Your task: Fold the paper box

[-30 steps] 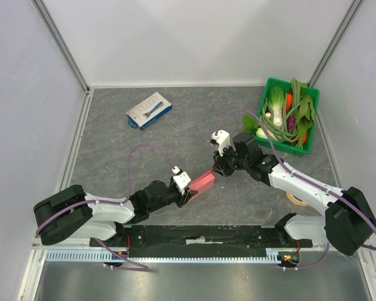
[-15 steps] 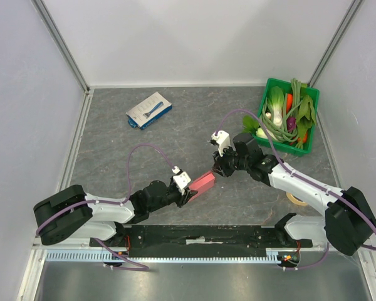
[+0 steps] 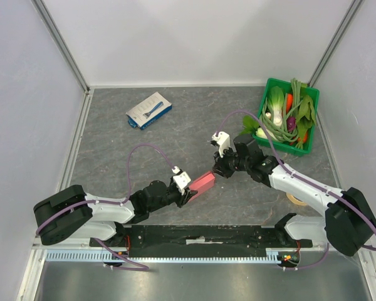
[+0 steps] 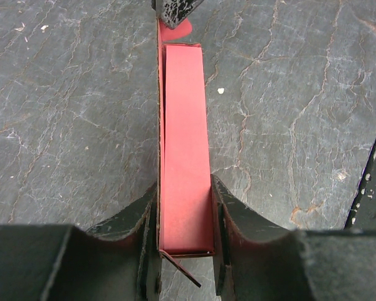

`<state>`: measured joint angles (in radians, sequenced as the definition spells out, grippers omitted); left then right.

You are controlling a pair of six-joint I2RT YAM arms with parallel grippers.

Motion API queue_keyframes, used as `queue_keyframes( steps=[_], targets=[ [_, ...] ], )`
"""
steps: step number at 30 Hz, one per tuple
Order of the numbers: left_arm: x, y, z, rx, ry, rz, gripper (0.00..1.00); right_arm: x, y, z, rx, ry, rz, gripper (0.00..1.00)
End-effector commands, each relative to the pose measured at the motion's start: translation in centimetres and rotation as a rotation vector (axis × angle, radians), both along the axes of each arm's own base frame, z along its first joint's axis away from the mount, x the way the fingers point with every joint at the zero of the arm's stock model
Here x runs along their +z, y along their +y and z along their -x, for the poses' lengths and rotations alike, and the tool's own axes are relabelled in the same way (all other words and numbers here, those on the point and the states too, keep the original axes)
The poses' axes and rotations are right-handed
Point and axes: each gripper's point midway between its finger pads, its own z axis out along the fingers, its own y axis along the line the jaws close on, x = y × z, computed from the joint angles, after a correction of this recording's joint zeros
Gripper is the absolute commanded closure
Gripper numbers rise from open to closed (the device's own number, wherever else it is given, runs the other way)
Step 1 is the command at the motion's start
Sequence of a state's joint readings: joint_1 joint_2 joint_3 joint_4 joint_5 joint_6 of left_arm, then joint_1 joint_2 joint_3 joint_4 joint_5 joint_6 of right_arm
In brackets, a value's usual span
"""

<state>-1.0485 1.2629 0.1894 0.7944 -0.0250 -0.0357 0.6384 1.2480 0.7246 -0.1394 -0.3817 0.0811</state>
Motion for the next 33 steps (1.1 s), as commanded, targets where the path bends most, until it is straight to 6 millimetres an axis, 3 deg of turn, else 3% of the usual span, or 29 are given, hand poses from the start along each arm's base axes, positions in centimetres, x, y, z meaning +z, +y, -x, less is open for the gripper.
queue_keyframes(
  steps=[1, 3, 5, 12, 18, 22, 33],
  targets=[
    [1.8, -0.3, -0.7, 0.004, -0.065, 0.042, 0.89, 0.2, 0.5, 1.5, 0.048, 0.027, -0.032, 0.89],
    [1.8, -0.4, -0.7, 0.003, -0.064, 0.041, 0.89, -0.1, 0.6, 1.7, 0.056, 0.043, -0.030, 0.89],
    [1.7, -0.4, -0.7, 0.003, -0.064, 0.041, 0.89, -0.6, 0.5, 1.6, 0.042, 0.048, -0.011, 0.81],
    [1.8, -0.3, -0.7, 0.006, -0.066, 0.042, 0.89, -0.8, 0.4, 1.4, 0.029, 0.036, 0.005, 0.79],
    [1.6, -0.4, -0.7, 0.003, -0.063, 0.039, 0.89, -1.1, 0.2, 1.5, 0.019, 0.041, 0.023, 0.85],
    [1.7, -0.4, -0.7, 0.004, -0.064, 0.040, 0.89, -1.4, 0.4, 1.5, 0.014, 0.049, 0.042, 1.00],
    [1.3, -0.7, -1.2, 0.017, -0.063, 0.031, 0.89, -0.2, 1.5, 1.3, -0.224, 0.040, -0.006, 1.00]
  ],
)
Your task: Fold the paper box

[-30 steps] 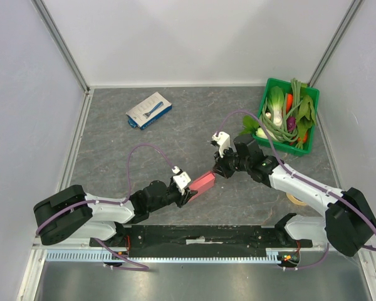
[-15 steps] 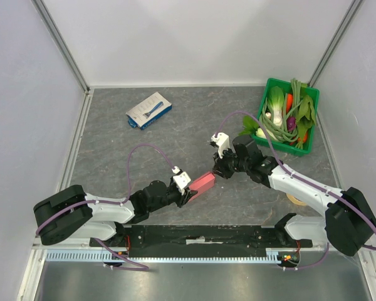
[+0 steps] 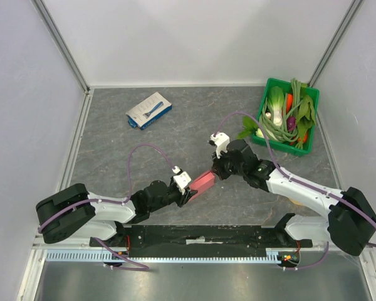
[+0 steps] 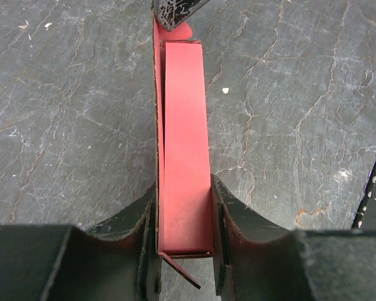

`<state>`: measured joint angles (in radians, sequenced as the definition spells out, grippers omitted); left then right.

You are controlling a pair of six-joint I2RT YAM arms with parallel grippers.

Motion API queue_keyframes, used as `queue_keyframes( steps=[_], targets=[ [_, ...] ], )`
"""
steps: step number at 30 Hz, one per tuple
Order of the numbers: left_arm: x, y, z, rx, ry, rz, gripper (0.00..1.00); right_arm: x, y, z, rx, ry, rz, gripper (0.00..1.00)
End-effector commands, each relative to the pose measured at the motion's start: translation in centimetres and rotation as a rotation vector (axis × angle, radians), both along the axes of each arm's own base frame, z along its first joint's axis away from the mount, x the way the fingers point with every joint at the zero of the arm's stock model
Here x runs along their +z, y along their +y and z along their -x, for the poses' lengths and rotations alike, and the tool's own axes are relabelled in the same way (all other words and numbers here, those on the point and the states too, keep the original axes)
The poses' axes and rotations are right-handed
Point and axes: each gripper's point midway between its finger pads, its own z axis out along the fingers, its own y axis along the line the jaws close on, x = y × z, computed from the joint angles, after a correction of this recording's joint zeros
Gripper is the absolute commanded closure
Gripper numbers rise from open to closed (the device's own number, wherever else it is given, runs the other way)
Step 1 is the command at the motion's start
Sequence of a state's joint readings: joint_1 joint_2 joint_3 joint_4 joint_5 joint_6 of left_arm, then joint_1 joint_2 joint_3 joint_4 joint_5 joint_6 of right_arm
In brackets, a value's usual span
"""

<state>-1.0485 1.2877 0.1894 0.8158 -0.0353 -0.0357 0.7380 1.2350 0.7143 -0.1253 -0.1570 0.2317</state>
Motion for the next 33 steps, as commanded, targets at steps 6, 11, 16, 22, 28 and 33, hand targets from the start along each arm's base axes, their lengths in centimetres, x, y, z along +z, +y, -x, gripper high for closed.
queue_keyframes(
  steps=[6, 11, 16, 22, 28, 33],
  targets=[
    [1.7, -0.4, -1.1, 0.024, -0.066, 0.034, 0.90, -0.6, -0.1, 1.8, -0.110, -0.055, -0.062, 1.00],
    [1.7, -0.4, -1.2, 0.025, -0.067, 0.034, 0.90, -1.5, -0.7, 2.2, -0.129, -0.086, -0.092, 1.00],
    [1.4, -0.5, -1.3, 0.029, -0.065, 0.028, 0.90, -2.3, -1.6, 2.5, -0.188, -0.148, -0.112, 1.00],
    [1.4, -0.5, -1.8, 0.053, -0.070, 0.025, 0.89, -2.7, -2.5, 3.6, -0.232, -0.271, -0.117, 1.00],
    [2.1, -0.8, -3.3, 0.101, -0.110, 0.002, 0.86, -3.2, -4.2, 4.0, -0.316, -0.326, -0.139, 1.00],
    [2.2, -1.7, -4.0, 0.117, -0.092, -0.006, 0.73, -2.7, -4.3, 3.7, -0.367, -0.350, -0.177, 1.00]
  ],
)
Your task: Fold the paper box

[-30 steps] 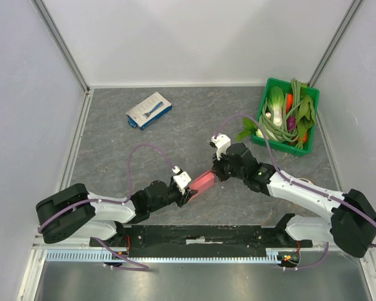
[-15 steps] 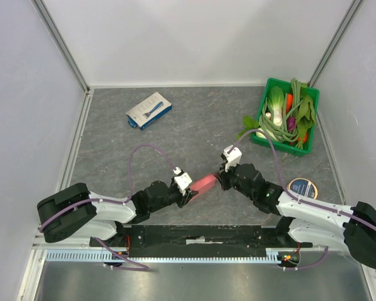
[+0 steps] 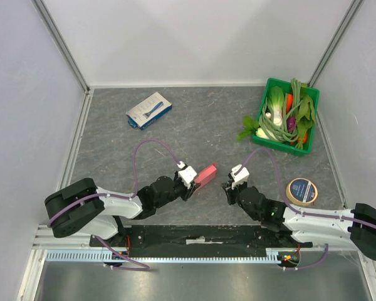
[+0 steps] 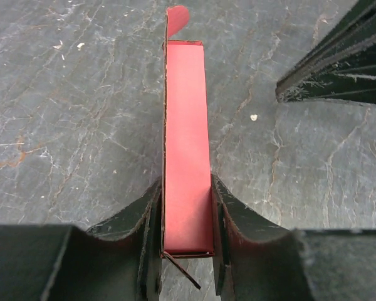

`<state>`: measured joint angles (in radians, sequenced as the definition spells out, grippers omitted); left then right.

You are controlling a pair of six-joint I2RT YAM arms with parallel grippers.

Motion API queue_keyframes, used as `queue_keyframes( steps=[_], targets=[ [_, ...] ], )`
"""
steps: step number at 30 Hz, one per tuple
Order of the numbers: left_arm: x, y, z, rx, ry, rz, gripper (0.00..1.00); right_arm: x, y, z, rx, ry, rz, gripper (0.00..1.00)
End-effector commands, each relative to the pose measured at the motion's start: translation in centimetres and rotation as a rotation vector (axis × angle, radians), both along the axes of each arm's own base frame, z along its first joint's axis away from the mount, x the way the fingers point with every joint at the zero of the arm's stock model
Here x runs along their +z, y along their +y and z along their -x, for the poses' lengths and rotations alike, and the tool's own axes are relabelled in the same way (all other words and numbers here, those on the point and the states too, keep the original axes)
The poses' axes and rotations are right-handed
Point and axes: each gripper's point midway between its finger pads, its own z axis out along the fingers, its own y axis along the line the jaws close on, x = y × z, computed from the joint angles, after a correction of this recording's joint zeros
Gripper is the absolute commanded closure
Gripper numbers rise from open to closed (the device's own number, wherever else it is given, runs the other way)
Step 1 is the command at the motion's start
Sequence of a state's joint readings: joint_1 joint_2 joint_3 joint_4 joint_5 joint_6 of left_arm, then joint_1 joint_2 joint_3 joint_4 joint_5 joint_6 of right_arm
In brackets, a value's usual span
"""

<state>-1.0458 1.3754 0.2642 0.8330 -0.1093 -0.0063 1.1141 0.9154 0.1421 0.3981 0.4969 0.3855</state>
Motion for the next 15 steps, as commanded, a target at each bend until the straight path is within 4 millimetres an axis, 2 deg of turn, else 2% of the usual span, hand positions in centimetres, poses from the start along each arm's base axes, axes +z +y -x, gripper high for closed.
queue_keyframes(
  steps=[1, 2, 3, 5, 6, 7, 8, 9, 10, 12, 13, 14, 15],
  targets=[
    [1.9, -0.8, -1.5, 0.041, -0.042, 0.020, 0.73, 1.5, -0.1, -0.9, -0.079, -0.044, -0.071, 1.00],
    [2.0, -0.9, -1.1, 0.022, -0.041, 0.028, 0.81, 1.6, 0.0, -0.9, -0.079, -0.044, -0.073, 1.00],
    [1.7, -0.5, -0.9, 0.019, -0.041, 0.026, 0.85, 1.5, -0.3, -1.0, -0.092, -0.038, -0.053, 1.00],
    [1.5, -0.4, -0.6, -0.001, -0.053, 0.017, 0.88, 3.5, 0.0, -1.4, -0.126, -0.034, -0.095, 1.00],
    [1.3, -0.2, -0.5, -0.007, -0.059, -0.001, 0.89, 3.0, -0.6, -1.3, -0.129, -0.011, -0.023, 1.00],
    [1.0, -0.2, -0.4, -0.025, -0.068, -0.025, 0.90, 5.6, 0.5, -1.5, -0.096, -0.020, -0.047, 0.97],
    [1.2, -0.1, -0.3, -0.032, -0.075, -0.026, 0.91, 6.8, 0.4, -1.8, -0.066, -0.054, -0.014, 0.83],
    [1.0, 0.1, -0.1, -0.036, -0.078, -0.032, 0.91, 6.9, 0.3, -1.6, -0.038, -0.045, 0.021, 0.75],
    [1.1, 0.1, -0.1, -0.042, -0.083, -0.032, 0.91, 8.6, 1.3, -1.5, 0.022, -0.040, 0.001, 0.73],
    [0.8, 0.4, -0.2, -0.037, -0.092, -0.056, 0.91, 9.4, 0.6, -2.5, 0.052, -0.016, 0.032, 0.67],
    [0.7, 0.6, -0.3, -0.030, -0.094, -0.063, 0.91, 9.3, 1.8, -1.6, 0.169, 0.023, 0.018, 0.66],
    [1.0, 0.6, -0.3, -0.031, -0.101, -0.054, 0.91, 8.7, 0.7, -2.9, 0.143, 0.052, 0.045, 0.67],
    [0.8, 0.8, -0.3, -0.036, -0.104, -0.059, 0.92, 9.1, 0.8, -3.3, 0.162, 0.050, 0.040, 0.66]
  ],
)
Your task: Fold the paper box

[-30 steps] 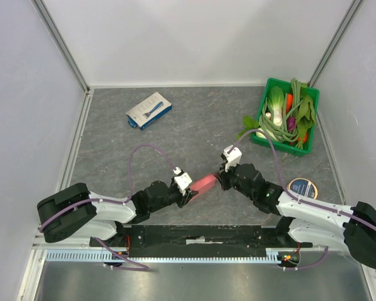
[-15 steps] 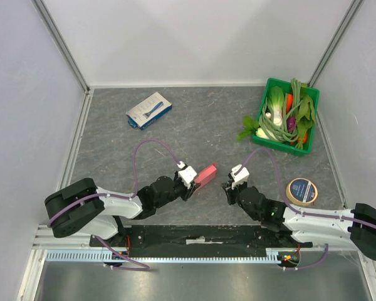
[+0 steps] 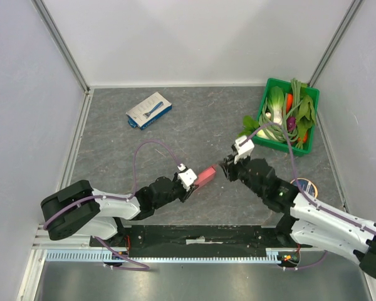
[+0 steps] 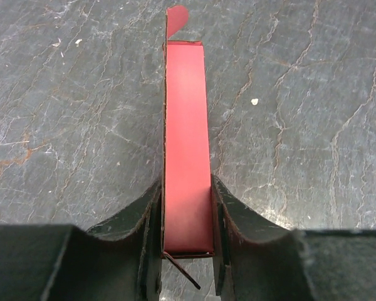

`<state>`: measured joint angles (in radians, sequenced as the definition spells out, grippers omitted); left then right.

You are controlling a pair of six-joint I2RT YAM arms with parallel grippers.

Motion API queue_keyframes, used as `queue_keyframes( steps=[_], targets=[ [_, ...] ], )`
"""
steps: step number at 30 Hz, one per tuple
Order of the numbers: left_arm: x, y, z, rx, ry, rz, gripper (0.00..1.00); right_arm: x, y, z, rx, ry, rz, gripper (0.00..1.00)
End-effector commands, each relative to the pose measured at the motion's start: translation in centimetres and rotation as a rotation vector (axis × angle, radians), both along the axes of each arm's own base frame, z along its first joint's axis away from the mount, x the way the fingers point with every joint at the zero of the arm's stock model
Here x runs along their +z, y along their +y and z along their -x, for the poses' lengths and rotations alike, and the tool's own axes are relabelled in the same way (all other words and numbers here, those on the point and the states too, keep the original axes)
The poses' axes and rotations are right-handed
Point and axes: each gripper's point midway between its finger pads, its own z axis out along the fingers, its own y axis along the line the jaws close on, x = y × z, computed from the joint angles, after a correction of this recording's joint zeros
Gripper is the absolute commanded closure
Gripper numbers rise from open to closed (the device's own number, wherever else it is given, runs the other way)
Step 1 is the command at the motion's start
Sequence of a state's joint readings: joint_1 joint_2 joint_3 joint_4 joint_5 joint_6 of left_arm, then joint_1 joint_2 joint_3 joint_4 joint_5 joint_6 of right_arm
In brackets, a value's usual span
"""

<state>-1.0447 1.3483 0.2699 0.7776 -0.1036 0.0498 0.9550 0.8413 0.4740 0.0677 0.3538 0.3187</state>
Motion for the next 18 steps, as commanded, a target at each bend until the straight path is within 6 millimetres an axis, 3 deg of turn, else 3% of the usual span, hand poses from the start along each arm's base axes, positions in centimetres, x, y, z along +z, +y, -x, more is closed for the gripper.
queue_keyframes(
  steps=[1, 2, 4, 5, 10, 18],
  targets=[
    [1.0, 0.4, -0.2, -0.025, -0.075, -0.006, 0.92, -0.6, 0.4, 0.1, 0.199, 0.089, 0.080, 0.65],
    [1.0, 0.5, -0.2, -0.025, -0.078, -0.006, 0.92, -1.7, 0.7, 0.2, 0.248, 0.139, 0.097, 0.66],
    [1.1, 0.8, -0.3, -0.028, -0.080, -0.001, 0.92, -1.7, 1.3, -0.1, 0.307, 0.150, 0.131, 0.66],
    [1.2, 0.9, -0.4, -0.031, -0.076, 0.004, 0.92, -2.9, 1.3, -0.1, 0.328, 0.193, 0.151, 0.64],
    [1.7, 1.4, -0.3, -0.038, -0.065, 0.046, 0.92, -4.9, 1.4, -1.0, 0.358, 0.238, 0.185, 0.60],
    [1.3, 0.7, 0.3, -0.084, -0.041, 0.048, 0.92, -4.5, 1.7, -2.7, 0.341, 0.172, 0.190, 0.56]
  ],
)
